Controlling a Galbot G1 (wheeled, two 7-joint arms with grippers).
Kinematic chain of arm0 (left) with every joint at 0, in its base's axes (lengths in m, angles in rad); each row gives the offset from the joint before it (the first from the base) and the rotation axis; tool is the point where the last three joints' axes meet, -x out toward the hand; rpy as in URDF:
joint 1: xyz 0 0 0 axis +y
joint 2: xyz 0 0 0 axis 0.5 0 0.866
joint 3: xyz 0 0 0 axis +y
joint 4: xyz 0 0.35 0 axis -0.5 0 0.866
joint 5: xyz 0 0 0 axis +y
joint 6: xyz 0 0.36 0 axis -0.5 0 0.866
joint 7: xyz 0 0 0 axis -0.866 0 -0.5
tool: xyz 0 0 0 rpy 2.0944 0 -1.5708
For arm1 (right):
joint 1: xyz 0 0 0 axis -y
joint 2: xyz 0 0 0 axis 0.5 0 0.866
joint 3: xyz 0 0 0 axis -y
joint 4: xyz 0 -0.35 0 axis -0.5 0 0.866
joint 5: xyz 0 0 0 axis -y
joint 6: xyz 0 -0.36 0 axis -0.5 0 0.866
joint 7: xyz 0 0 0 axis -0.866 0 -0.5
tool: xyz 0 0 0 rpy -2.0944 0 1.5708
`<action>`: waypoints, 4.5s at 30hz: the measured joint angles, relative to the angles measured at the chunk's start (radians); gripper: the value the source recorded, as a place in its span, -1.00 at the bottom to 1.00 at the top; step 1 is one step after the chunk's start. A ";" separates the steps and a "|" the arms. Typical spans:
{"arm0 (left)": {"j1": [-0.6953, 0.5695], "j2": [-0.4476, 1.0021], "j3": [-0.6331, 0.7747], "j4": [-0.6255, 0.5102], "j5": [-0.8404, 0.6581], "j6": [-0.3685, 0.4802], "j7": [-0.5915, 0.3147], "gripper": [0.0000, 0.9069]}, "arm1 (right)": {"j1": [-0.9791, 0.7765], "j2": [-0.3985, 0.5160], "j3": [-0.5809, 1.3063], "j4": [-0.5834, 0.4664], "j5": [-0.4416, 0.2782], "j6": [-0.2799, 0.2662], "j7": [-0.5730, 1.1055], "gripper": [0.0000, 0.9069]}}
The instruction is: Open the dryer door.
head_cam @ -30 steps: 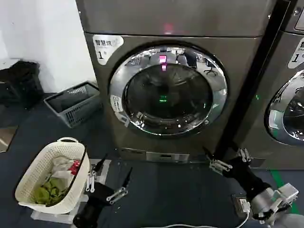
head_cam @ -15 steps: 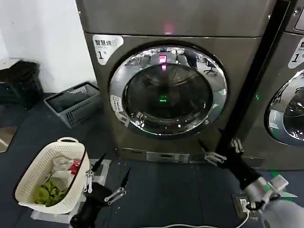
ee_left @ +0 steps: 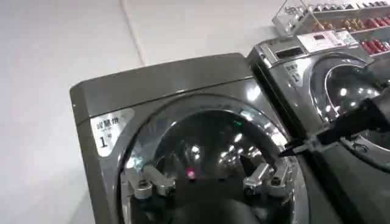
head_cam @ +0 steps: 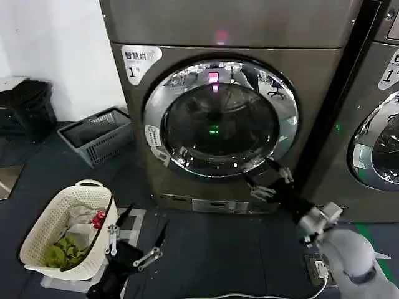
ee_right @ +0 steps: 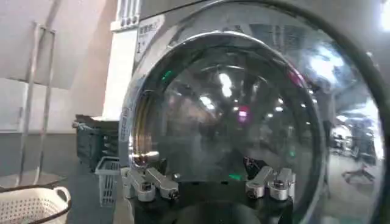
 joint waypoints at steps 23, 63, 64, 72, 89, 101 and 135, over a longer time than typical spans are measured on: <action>-0.004 -0.025 0.002 0.001 0.016 0.002 0.000 1.00 | 0.322 0.099 -0.284 -0.231 -0.026 0.029 0.111 1.00; -0.009 -0.038 -0.007 -0.003 0.021 0.008 0.000 1.00 | 0.552 0.331 -0.532 -0.433 -0.066 0.025 0.179 1.00; -0.009 -0.038 -0.008 -0.003 0.020 0.008 0.000 1.00 | 0.555 0.338 -0.533 -0.441 -0.068 0.025 0.178 1.00; -0.005 -0.038 -0.013 -0.005 0.020 0.006 0.000 1.00 | 0.583 0.377 -0.539 -0.505 -0.081 0.031 0.167 1.00; 0.002 -0.042 -0.014 -0.010 0.021 0.000 0.000 1.00 | 0.635 0.454 -0.574 -0.624 -0.081 0.035 0.146 1.00; 0.014 -0.048 -0.015 -0.014 0.022 -0.007 -0.001 1.00 | 0.669 0.482 -0.583 -0.701 -0.080 0.056 0.090 1.00; 0.014 -0.046 -0.055 -0.006 0.005 -0.003 -0.003 1.00 | 0.738 0.400 -0.634 -0.684 0.138 0.065 -0.198 1.00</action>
